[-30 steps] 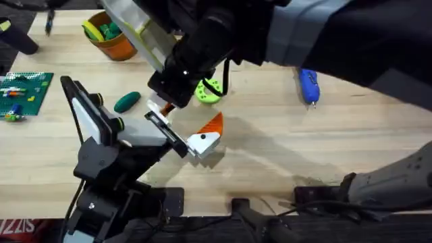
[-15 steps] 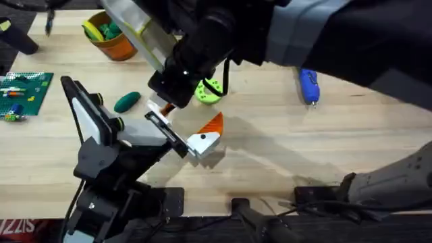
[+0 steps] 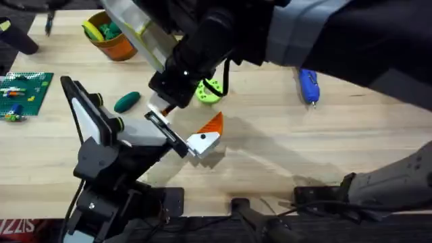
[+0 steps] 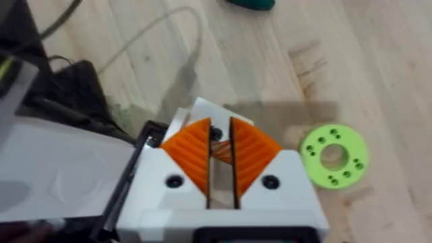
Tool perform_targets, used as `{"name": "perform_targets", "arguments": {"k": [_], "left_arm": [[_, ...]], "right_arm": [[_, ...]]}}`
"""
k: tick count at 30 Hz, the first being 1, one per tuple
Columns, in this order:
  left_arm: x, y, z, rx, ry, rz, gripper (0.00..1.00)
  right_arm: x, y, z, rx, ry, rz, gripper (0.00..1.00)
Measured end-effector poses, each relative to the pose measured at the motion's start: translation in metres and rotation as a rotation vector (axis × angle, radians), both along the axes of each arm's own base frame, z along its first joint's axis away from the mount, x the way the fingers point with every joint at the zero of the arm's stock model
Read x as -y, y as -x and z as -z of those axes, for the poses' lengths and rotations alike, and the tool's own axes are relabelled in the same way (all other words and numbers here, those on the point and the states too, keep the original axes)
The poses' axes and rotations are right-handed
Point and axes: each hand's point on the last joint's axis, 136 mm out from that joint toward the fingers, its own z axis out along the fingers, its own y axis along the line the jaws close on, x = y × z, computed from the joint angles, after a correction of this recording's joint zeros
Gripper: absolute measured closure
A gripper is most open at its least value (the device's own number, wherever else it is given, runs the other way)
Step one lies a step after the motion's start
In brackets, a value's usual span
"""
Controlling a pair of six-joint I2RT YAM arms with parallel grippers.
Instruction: Pick up the gripper from the table and insert it into the empty holder that is missing its gripper. Then pick up a screw, insert it into the mounting hole, and use the screwdriver to tighten it. Finally, clean up the table by picking up the vegetable and placing it into the bucket.
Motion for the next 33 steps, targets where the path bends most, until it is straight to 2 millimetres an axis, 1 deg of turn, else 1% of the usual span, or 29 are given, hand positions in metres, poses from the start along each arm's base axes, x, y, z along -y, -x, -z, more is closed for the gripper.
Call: {"name": "perform_targets", "arguments": {"k": [1, 3, 4, 5, 9, 10, 14, 17, 27, 30, 33], "left_arm": [[0.0, 0.0, 0.0, 0.001, 0.0, 0.0, 0.015], [0.0, 0.0, 0.0, 0.001, 0.0, 0.0, 0.015], [0.0, 0.0, 0.0, 0.001, 0.0, 0.0, 0.015], [0.0, 0.0, 0.0, 0.001, 0.0, 0.0, 0.015], [0.0, 0.0, 0.0, 0.0, 0.0, -0.002, 0.015], [0.0, 0.0, 0.0, 0.001, 0.0, -0.003, 0.015], [-0.001, -0.001, 0.0, 0.001, 0.0, -0.004, 0.015], [-0.001, -0.001, 0.0, 0.0, -0.001, -0.004, 0.015], [-0.001, -0.001, 0.0, 0.002, -0.001, -0.007, 0.013], [-0.001, -0.001, 0.0, 0.002, -0.001, -0.005, 0.013], [-0.001, 0.0, 0.0, 0.002, -0.001, -0.004, 0.013]], "right_arm": [[0.001, 0.0, 0.0, 0.004, 0.004, -0.002, 0.784], [0.001, -0.002, 0.0, 0.005, 0.005, 0.005, 0.673], [0.002, -0.002, 0.0, 0.007, 0.006, 0.004, 0.576], [0.002, -0.002, 0.001, 0.008, 0.007, 0.002, 0.519], [0.004, -0.007, 0.001, 0.019, 0.013, 0.015, 0.338], [0.005, -0.008, 0.001, 0.021, 0.014, 0.02, 0.309], [0.006, -0.011, 0.001, 0.027, 0.018, 0.031, 0.219], [0.008, -0.013, 0.001, 0.03, 0.021, 0.037, 0.172], [0.006, -0.016, -0.003, 0.049, 0.006, 0.042, 0.128], [0.003, -0.016, -0.011, 0.058, -0.021, 0.037, 0.12], [0.003, -0.015, -0.023, 0.071, -0.052, 0.034, 0.109]]}}
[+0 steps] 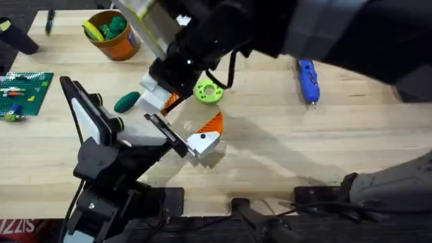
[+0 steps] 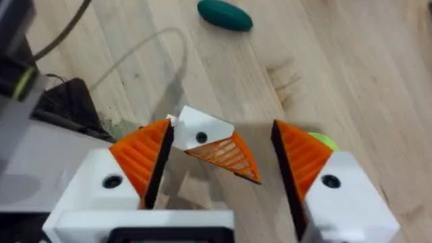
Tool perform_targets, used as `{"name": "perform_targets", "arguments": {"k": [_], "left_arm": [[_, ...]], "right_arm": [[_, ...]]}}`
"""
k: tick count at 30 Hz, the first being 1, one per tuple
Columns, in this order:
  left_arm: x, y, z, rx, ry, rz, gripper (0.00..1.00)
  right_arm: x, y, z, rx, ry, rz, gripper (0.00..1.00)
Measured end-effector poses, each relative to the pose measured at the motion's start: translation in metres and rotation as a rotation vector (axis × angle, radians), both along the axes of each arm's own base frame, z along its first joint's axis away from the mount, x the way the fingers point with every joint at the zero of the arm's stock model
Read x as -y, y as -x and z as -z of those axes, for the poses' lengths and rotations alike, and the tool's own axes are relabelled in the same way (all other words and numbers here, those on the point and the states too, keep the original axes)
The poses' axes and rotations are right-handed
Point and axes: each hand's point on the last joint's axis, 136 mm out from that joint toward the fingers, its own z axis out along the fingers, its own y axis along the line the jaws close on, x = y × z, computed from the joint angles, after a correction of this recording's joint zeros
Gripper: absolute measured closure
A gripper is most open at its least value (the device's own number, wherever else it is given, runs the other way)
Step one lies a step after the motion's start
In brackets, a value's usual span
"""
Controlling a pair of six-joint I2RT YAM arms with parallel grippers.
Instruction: Pick up the gripper from the table and insert it into the empty holder that is missing its gripper. Then pick up a screw, insert it into the mounting hole, and use the screwdriver to tighten it. Finally, clean up the table by picking up the vegetable and placing it into the bucket.
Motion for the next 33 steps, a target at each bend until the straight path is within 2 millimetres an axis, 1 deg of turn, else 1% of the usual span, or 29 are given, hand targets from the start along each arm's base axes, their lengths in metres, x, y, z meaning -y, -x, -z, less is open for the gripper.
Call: {"name": "perform_targets", "arguments": {"k": [4, 5, 6, 12, 15, 18, 22, 27, 33], "left_arm": [[0.0, 0.0, 0.0, 0.001, -0.001, 0.0, 0.013], [0.0, 0.0, 0.0, 0.002, -0.002, 0.0, 0.013], [0.0, 0.0, 0.0, 0.002, -0.002, 0.001, 0.013], [0.0, 0.0, 0.0, 0.002, -0.001, 0.001, 0.013], [0.0, 0.0, 0.0, 0.002, -0.002, 0.0, 0.015], [0.0, 0.0, 0.0, 0.002, -0.002, 0.0, 0.014], [0.0, 0.0, 0.0, 0.002, -0.002, 0.0, 0.014], [0.0, 0.0, 0.0, 0.002, -0.001, 0.001, 0.014], [0.0, 0.0, 0.0, 0.002, -0.001, 0.0, 0.015]], "right_arm": [[0.009, -0.007, -0.019, 0.024, -0.041, 0.022, 0.073], [0.013, -0.01, -0.024, 0.03, -0.049, 0.032, 0.029], [0.017, -0.015, -0.028, 0.037, -0.056, 0.044, 0.014], [0.049, -0.039, -0.054, 0.074, -0.096, 0.131, 0.008], [0.068, -0.047, -0.063, 0.082, -0.102, 0.172, 0.01], [0.083, -0.051, -0.062, 0.068, -0.083, 0.204, 0.008], [0.095, -0.053, -0.055, 0.041, -0.05, 0.228, 0.008], [0.101, -0.055, -0.053, 0.031, -0.039, 0.242, 0.007], [0.101, -0.055, -0.052, 0.031, -0.039, 0.242, 0.007]]}}
